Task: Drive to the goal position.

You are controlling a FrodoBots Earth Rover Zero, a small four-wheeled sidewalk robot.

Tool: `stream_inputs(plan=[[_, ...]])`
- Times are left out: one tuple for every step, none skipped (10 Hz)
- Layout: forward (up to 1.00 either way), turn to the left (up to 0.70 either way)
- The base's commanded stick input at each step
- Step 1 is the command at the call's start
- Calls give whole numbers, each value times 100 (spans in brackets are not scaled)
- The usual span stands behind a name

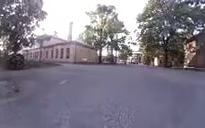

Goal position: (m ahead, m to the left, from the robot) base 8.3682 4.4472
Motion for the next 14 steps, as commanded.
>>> stream_inputs(plan=[[70, 35], [70, 21], [70, 2], [70, 0], [70, 0], [70, 0], [70, 0], [70, 0], [70, 0], [70, 0], [70, 0], [70, 0], [70, 0], [70, 0]])
